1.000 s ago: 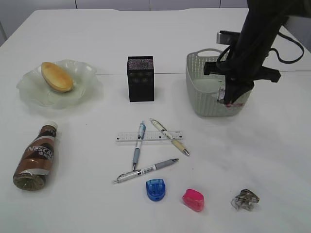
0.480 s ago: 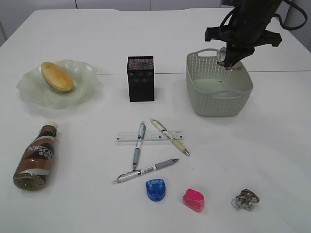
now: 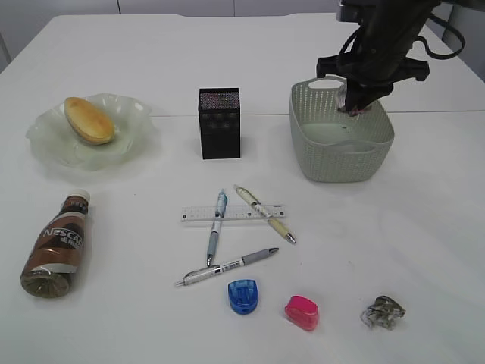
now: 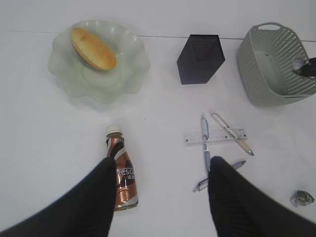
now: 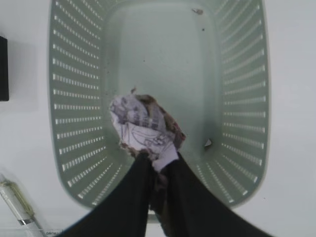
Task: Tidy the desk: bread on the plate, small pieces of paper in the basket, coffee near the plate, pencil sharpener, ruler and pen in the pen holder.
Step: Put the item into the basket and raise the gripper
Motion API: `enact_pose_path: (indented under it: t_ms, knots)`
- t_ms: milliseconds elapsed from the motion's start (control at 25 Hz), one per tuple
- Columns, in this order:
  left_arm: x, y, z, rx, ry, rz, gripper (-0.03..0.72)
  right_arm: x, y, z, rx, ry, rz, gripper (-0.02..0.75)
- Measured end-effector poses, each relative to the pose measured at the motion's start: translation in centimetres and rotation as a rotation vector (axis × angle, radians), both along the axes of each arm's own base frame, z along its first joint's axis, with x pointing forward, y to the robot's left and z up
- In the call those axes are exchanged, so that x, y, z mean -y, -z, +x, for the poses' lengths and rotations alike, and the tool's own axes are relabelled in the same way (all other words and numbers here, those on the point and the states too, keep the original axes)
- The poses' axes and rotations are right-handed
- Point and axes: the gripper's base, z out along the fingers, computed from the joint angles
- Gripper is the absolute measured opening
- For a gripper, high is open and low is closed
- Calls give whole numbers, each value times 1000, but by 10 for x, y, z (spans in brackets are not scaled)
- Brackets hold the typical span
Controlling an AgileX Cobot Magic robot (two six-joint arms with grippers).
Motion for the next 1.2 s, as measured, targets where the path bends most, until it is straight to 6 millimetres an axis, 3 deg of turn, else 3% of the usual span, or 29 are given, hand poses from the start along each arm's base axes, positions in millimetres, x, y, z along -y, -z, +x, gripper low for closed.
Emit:
enact_pose_path:
  t_ms: [240,360,760,1200]
  knots:
    - [0,0,0,0,0,0,434,-2,15,9,22,-1,6,459]
    - [0,0,0,1,-2,4,433,-2,16,10,23,-3,5,529]
    - [-3,0,1,5,-19,34,434,-2,-4,0,-101,6,5,516]
    - [-5,1,1,8,-29,52,434,-10,-6,-3,-127,-43,81,446]
